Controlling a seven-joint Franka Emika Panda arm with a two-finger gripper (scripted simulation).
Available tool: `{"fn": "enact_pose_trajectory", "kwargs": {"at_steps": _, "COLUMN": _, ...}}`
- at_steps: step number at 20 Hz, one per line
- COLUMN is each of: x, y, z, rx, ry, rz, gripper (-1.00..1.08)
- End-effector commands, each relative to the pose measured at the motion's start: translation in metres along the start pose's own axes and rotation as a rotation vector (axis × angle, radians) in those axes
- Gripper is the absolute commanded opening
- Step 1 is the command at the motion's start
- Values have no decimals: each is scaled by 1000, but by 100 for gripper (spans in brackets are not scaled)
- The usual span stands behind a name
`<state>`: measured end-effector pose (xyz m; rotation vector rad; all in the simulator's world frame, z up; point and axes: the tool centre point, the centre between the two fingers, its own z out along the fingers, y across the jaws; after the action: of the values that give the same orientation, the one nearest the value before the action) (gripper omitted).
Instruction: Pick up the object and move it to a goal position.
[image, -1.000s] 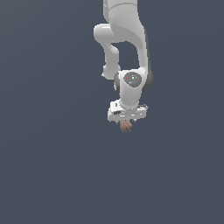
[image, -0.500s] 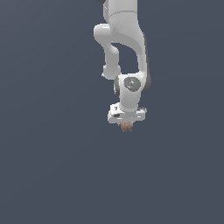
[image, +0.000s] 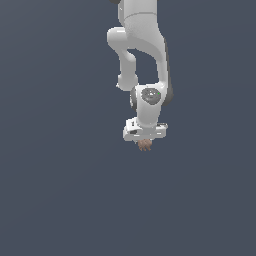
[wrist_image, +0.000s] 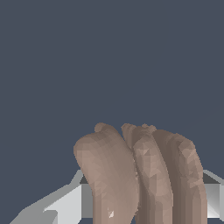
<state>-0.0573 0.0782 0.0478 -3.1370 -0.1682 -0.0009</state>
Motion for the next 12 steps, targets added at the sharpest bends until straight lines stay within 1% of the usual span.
{"fn": "enact_pose_trajectory", "kwargs": {"at_steps": 1, "x": 1, "y": 2, "z": -2, "rx": 0, "ry": 0, "rz": 0, "gripper": -100}}
{"fn": "enact_pose_trajectory", "kwargs": {"at_steps": 6, "x": 6, "y": 14, "z": -17, "rx": 0, "ry": 0, "rz": 0, "gripper": -100}}
{"fn": "enact_pose_trajectory", "kwargs": {"at_steps": 12, "x": 18, "y": 42, "z": -51, "rx": 1, "ry": 0, "rz": 0, "gripper": -100}}
